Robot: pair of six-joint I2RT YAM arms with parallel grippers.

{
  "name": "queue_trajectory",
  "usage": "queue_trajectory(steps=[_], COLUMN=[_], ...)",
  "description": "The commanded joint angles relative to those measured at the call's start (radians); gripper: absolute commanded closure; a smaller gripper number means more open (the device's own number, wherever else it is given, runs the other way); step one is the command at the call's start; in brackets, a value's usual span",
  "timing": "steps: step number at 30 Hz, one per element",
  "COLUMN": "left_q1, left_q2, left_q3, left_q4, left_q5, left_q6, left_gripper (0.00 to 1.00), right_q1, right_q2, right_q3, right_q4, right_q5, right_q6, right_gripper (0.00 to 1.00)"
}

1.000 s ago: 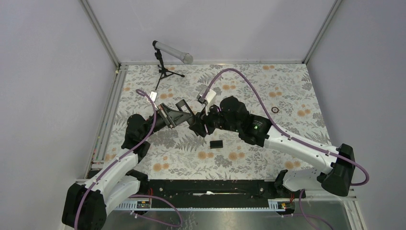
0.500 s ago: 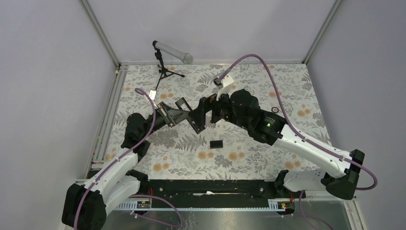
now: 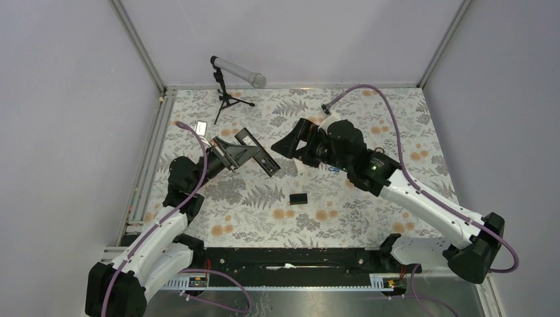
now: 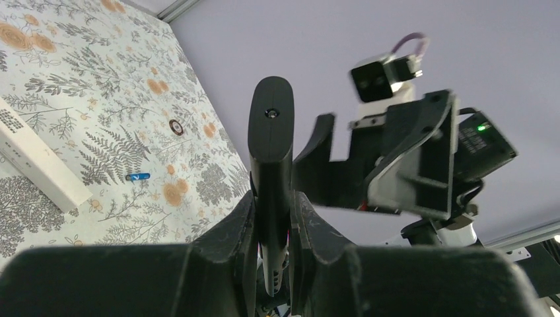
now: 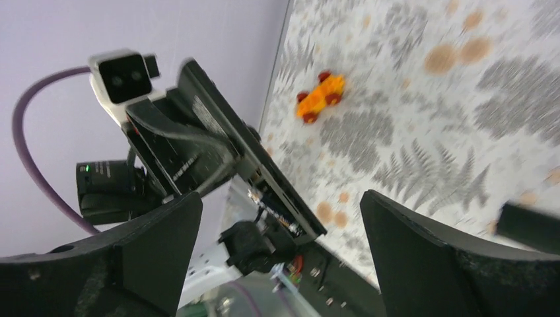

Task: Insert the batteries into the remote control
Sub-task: Load the battery into the remote control.

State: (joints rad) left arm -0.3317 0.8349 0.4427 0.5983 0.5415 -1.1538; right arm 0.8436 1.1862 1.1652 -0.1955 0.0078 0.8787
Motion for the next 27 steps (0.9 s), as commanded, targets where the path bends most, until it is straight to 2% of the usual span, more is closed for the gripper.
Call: queue_trajectory(steps=[1,3,11,18,23,27], left_q1=[0.005,0.005,0.005,0.005,0.005,0.005], left_q2=[-0.011,-0.004,0.016,0.007,0.007,0.009], left_q3=[0.068,0.082,0.106,0.110,0.111,0.108], left_q4=[0.033,0.004,-0.026,-0.030,-0.033,-0.020], left_q5=[-0.033,-0.033,-0.031,-0.006,0.000,0.008], left_q6=[-0.011,0.009,0.019,0.043,0.051,0.050], left_gripper=[1.00,1.00,1.00,1.00,1.00,1.00], right_q1=[0.003,0.003,0.003,0.004,0.003,0.003], right_q2=[0.017,0.023,0.060,0.116,0.128,0.136], right_q3=[-0.097,-0.157,-0.181,-0.151,-0.143,-0.150], right_q4=[0.201,0.345,0.449,0.414,0.410,0.409], right_q5=[-0.203,-0.260,-0.291,-0.309,-0.311,-0.311], right_q6=[0.266,0.345,0.411,0.432,0.423,0.443], right_gripper=[0.04,0.07,0.03,0.16,0.20,0.29])
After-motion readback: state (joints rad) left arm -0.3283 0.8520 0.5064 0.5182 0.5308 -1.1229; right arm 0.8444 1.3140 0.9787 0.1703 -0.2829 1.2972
